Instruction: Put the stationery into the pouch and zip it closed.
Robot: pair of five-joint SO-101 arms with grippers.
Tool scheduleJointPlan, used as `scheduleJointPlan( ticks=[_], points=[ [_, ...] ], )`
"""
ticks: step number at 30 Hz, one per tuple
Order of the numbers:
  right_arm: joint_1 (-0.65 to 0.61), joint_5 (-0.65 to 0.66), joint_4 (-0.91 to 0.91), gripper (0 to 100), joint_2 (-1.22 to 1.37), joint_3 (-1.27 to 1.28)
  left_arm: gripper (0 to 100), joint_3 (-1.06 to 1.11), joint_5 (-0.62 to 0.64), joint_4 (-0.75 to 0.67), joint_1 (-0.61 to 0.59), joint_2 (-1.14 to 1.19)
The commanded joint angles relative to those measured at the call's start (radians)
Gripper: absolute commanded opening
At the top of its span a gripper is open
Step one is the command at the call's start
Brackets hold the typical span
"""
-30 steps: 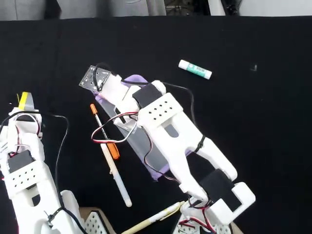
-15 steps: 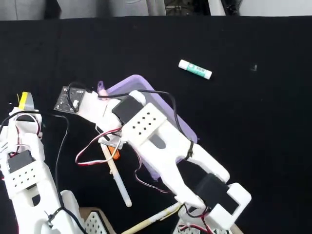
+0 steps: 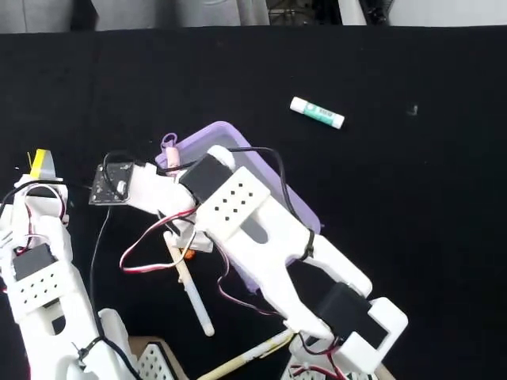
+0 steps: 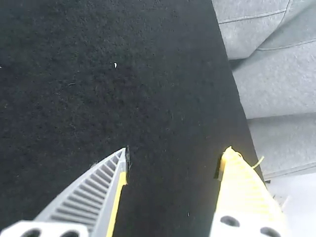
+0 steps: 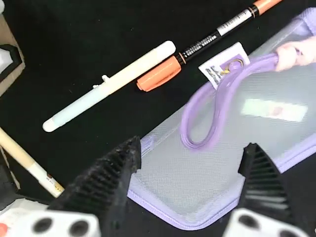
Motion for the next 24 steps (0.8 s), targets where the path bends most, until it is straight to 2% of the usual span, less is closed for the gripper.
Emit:
scheduleJointPlan(
  ticks=[1,6,10,17,24],
  points=[
    [0.061,-0.058,-0.13,32.9,-0.015,-0.045,30,-0.005,0.006,-0.021,0.001,-0.011],
    [0.124,-0.264,-0.381,32.9,0.015,-0.03,30,-0.004,0.006,-0.02,0.001,-0.011],
    [0.127,-0.361,-0.523,32.9,0.07,-0.016,30,-0.004,0.006,-0.02,0.001,-0.011],
    [0.127,-0.393,-0.723,32.9,0.231,-0.021,30,-0.004,0.006,-0.018,-0.002,-0.011],
    [0.17,-0.391,-0.77,32.9,0.325,-0.022,30,-0.004,0.006,-0.018,-0.001,-0.011]
  ],
)
